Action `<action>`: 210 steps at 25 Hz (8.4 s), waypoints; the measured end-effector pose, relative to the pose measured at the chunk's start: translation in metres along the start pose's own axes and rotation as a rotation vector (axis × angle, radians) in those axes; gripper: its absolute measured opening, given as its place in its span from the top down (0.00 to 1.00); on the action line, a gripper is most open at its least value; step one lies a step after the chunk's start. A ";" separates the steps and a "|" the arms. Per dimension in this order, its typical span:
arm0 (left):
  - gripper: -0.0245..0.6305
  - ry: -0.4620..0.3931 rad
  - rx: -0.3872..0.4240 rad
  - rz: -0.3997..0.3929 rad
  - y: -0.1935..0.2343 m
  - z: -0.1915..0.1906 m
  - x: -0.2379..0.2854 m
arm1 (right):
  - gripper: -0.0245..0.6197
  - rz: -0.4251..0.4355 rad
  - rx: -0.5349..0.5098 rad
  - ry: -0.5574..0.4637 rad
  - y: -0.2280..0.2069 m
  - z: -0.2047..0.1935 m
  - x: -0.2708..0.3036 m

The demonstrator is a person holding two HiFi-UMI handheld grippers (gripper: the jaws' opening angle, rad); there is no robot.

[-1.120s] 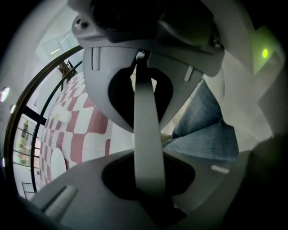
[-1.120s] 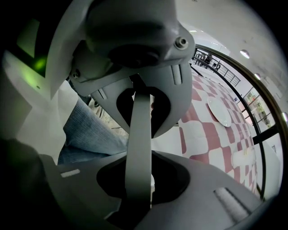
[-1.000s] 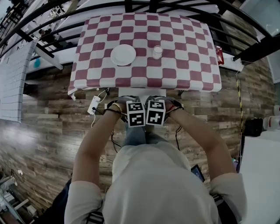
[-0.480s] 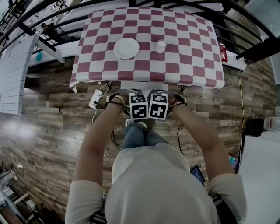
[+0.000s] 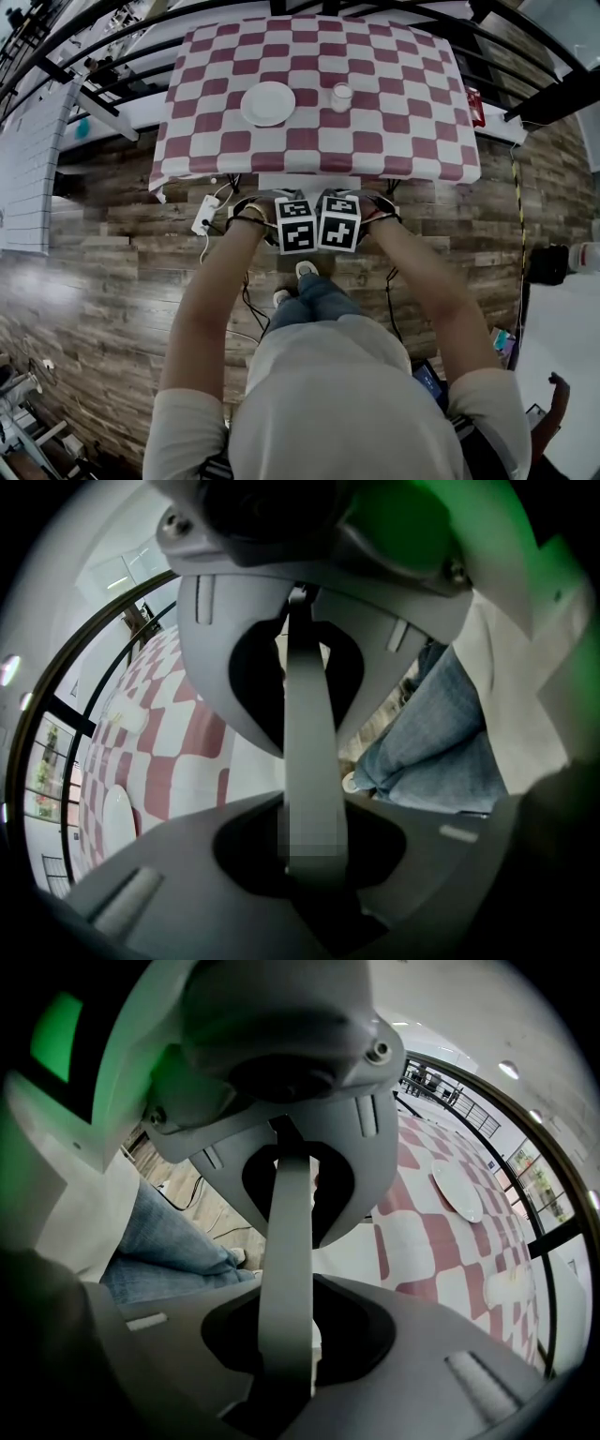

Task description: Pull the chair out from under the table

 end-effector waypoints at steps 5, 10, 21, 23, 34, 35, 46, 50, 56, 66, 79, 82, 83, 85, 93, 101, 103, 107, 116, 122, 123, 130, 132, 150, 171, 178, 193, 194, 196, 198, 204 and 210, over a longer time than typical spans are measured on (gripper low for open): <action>0.84 -0.003 0.003 0.003 -0.001 0.001 0.000 | 0.85 0.012 0.012 0.002 0.001 0.000 -0.001; 0.84 -0.005 0.003 0.005 -0.006 0.001 0.000 | 0.85 0.014 0.018 0.003 0.005 0.000 -0.002; 0.84 -0.006 0.007 0.008 -0.023 0.001 0.003 | 0.85 0.017 0.042 0.006 0.021 0.001 -0.008; 0.84 -0.007 0.012 0.008 -0.027 0.001 0.003 | 0.85 0.019 0.057 0.007 0.025 0.002 -0.010; 0.84 -0.007 0.017 0.008 -0.053 0.000 0.009 | 0.85 0.028 0.088 0.018 0.050 0.005 -0.016; 0.84 -0.008 0.016 0.009 -0.055 0.000 0.009 | 0.85 0.030 0.088 0.019 0.052 0.005 -0.017; 0.85 -0.026 -0.004 0.006 -0.076 0.000 0.013 | 0.85 0.054 0.054 0.026 0.072 0.009 -0.022; 0.84 -0.031 -0.001 0.005 -0.084 0.000 0.014 | 0.84 0.065 0.050 0.033 0.081 0.010 -0.024; 0.84 -0.030 0.003 0.001 -0.097 -0.001 0.016 | 0.84 0.068 0.060 0.037 0.093 0.012 -0.028; 0.84 -0.028 -0.006 -0.043 -0.103 -0.003 0.012 | 0.84 0.115 0.076 0.031 0.097 0.016 -0.031; 0.85 -0.043 -0.007 -0.072 -0.122 -0.005 0.014 | 0.84 0.148 0.079 0.032 0.115 0.021 -0.037; 0.85 -0.042 -0.009 -0.073 -0.126 -0.005 0.015 | 0.84 0.148 0.079 0.034 0.119 0.021 -0.038; 0.85 -0.042 -0.009 -0.073 -0.128 -0.005 0.015 | 0.84 0.148 0.078 0.034 0.120 0.021 -0.038; 0.85 -0.042 -0.009 -0.074 -0.131 -0.005 0.015 | 0.84 0.148 0.077 0.033 0.123 0.022 -0.039; 0.84 -0.045 -0.013 -0.077 -0.152 -0.005 0.018 | 0.84 0.149 0.080 0.032 0.143 0.025 -0.046; 0.84 -0.039 -0.002 -0.081 -0.180 -0.006 0.022 | 0.84 0.150 0.094 0.035 0.170 0.030 -0.055; 0.84 -0.037 0.000 -0.084 -0.187 -0.007 0.023 | 0.84 0.150 0.098 0.036 0.177 0.031 -0.056; 0.84 -0.036 0.000 -0.089 -0.201 -0.006 0.025 | 0.84 0.150 0.102 0.038 0.190 0.033 -0.061; 0.84 -0.033 0.001 -0.096 -0.229 -0.007 0.029 | 0.84 0.150 0.105 0.036 0.217 0.038 -0.070; 0.84 -0.036 -0.003 -0.093 -0.244 -0.007 0.030 | 0.84 0.153 0.099 0.041 0.231 0.040 -0.074; 0.84 -0.036 -0.003 -0.092 -0.246 -0.007 0.031 | 0.84 0.153 0.098 0.042 0.233 0.040 -0.075; 0.84 -0.035 -0.008 -0.097 -0.262 -0.006 0.034 | 0.84 0.155 0.099 0.036 0.249 0.041 -0.080; 0.84 -0.035 -0.010 -0.097 -0.267 -0.007 0.035 | 0.84 0.153 0.099 0.037 0.253 0.042 -0.081; 0.84 -0.029 -0.013 -0.108 -0.311 -0.006 0.042 | 0.83 0.159 0.094 0.033 0.295 0.048 -0.094; 0.84 -0.021 -0.002 -0.135 -0.351 -0.002 0.048 | 0.83 0.171 0.085 0.031 0.333 0.049 -0.106; 0.84 -0.028 -0.010 -0.135 -0.366 0.002 0.051 | 0.83 0.173 0.082 0.032 0.348 0.047 -0.112; 0.84 -0.030 -0.026 -0.131 -0.413 0.011 0.060 | 0.83 0.173 0.073 0.028 0.393 0.045 -0.129; 0.84 -0.030 -0.026 -0.130 -0.416 0.012 0.061 | 0.83 0.172 0.074 0.028 0.396 0.044 -0.130; 0.84 -0.031 -0.026 -0.130 -0.421 0.014 0.063 | 0.83 0.172 0.075 0.030 0.401 0.043 -0.132; 0.84 -0.033 -0.024 -0.131 -0.426 0.014 0.063 | 0.83 0.171 0.074 0.032 0.405 0.043 -0.133; 0.84 -0.033 -0.018 -0.131 -0.440 0.015 0.066 | 0.83 0.166 0.084 0.037 0.419 0.043 -0.137; 0.84 -0.036 -0.014 -0.133 -0.453 0.015 0.068 | 0.83 0.167 0.087 0.043 0.431 0.045 -0.141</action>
Point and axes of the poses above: the fingertips, and each gripper's own axes: x forward along the fingers, y to its left, z out of its top, the point moved 5 cm from there along -x, backward along the fingers, and after that the axes turned 15 degrees about -z, right-handed, at the moved point
